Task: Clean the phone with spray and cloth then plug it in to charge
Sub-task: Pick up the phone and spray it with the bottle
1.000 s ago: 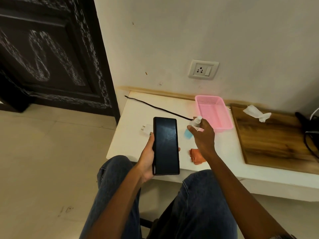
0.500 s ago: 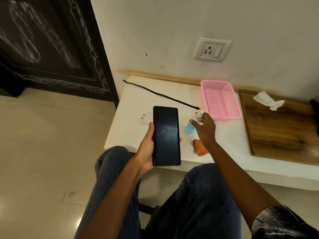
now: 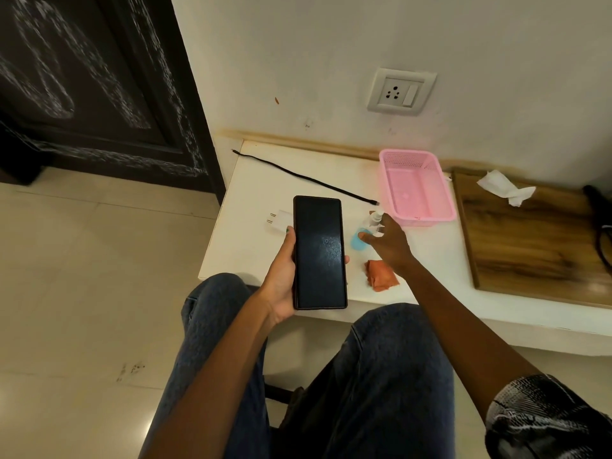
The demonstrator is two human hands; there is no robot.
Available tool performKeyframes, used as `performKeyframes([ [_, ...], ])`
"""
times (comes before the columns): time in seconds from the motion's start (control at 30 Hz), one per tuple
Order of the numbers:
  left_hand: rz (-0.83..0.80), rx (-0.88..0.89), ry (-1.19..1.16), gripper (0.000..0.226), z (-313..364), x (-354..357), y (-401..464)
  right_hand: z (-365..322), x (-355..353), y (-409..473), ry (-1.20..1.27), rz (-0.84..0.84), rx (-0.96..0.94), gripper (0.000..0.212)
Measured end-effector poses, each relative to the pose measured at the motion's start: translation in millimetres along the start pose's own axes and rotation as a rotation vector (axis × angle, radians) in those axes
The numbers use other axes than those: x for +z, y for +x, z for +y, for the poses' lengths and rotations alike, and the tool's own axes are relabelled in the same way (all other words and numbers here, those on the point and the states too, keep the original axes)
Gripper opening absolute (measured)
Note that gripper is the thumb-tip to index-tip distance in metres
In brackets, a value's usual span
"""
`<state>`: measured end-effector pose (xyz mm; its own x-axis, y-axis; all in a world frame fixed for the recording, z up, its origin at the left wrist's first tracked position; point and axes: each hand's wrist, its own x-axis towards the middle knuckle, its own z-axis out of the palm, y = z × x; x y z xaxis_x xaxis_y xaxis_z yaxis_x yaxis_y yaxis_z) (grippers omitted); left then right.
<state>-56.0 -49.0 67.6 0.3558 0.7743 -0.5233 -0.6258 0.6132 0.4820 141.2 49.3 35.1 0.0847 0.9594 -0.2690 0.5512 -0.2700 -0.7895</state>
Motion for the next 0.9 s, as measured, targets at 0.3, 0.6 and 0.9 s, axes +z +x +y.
performKeyframes([
  [0.3,-0.025,-0.006,-0.05,0.07,-1,0,1,50,-30,3,-0.222,0.207,0.25,0.037],
  [0.6,-0.045,-0.021,-0.066,0.07,-8,0,2,74,-9,-3,-0.4,-0.008,0.31,0.048],
  [0.9,-0.035,-0.026,-0.072,0.069,-9,-2,2,58,-15,-15,-0.017,-0.035,0.349,0.01],
])
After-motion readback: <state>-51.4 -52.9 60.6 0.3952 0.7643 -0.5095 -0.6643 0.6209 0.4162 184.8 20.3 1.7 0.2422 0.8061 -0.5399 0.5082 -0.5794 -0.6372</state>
